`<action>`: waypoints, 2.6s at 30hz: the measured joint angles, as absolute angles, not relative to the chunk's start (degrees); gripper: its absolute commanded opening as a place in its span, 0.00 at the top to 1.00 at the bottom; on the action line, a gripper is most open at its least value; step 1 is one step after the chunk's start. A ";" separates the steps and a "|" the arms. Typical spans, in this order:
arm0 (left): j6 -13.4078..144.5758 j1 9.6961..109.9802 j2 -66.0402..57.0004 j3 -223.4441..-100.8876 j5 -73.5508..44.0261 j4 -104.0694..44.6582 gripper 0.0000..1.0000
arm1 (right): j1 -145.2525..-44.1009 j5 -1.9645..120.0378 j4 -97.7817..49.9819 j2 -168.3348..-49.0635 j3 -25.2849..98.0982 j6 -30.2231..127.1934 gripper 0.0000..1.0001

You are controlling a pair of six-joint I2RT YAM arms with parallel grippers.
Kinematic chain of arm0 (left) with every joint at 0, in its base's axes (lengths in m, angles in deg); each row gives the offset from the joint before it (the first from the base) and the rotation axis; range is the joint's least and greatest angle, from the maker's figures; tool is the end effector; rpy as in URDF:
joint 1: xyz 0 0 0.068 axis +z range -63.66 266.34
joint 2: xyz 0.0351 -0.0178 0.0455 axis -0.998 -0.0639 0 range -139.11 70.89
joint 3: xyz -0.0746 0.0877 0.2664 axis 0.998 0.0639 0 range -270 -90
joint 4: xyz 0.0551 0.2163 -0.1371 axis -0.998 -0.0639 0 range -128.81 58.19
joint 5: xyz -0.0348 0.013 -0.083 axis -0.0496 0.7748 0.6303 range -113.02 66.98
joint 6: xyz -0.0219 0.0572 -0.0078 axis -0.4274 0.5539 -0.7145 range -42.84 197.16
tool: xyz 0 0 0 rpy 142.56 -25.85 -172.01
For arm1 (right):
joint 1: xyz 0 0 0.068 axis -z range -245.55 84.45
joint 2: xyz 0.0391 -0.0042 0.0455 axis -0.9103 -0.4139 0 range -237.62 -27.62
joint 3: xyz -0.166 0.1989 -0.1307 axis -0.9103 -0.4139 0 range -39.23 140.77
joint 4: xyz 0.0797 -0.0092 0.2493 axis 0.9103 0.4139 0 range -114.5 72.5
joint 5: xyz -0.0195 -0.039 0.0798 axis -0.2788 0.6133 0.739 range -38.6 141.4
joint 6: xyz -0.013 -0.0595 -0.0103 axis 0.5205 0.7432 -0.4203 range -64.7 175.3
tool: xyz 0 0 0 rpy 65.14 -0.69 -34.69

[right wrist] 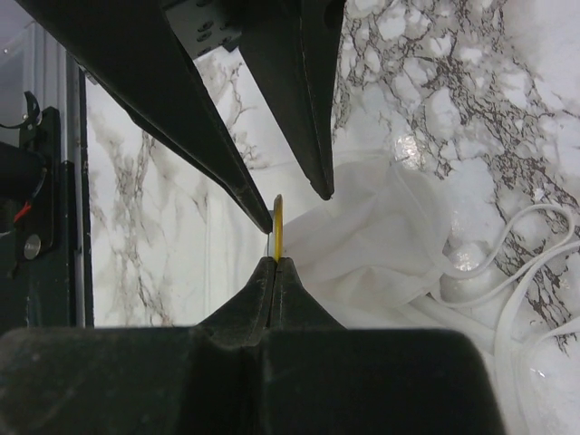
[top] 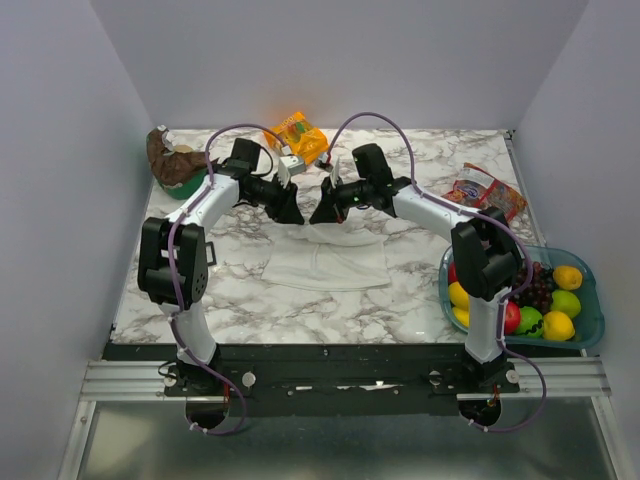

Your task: Remove the brooch from the garment

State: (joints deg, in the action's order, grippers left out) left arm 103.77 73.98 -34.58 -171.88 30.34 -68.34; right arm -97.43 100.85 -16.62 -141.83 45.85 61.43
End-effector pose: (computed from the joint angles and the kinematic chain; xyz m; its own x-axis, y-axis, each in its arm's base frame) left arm 0.3779 -0.1211 0.2537 -0.5251 0.3885 -0.7571 0.8427 0.3616 -0.3989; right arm 0.3741 0.2743 0.2407 -0.4164 -0.3409 -0.8429 -0.9083 0.1961 0.3694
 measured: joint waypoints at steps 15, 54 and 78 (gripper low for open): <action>104.87 73.98 -35.85 -172.17 34.14 -70.94 0.76 | -97.43 101.87 -14.43 -141.83 46.11 63.31 1.00; 111.01 73.85 -39.17 -177.61 38.16 -80.76 1.00 | -97.10 106.51 -10.17 -145.35 50.00 66.37 0.74; 113.30 73.85 -40.57 -179.14 38.54 -84.47 1.00 | -97.12 108.30 -10.85 -145.85 50.70 63.92 0.81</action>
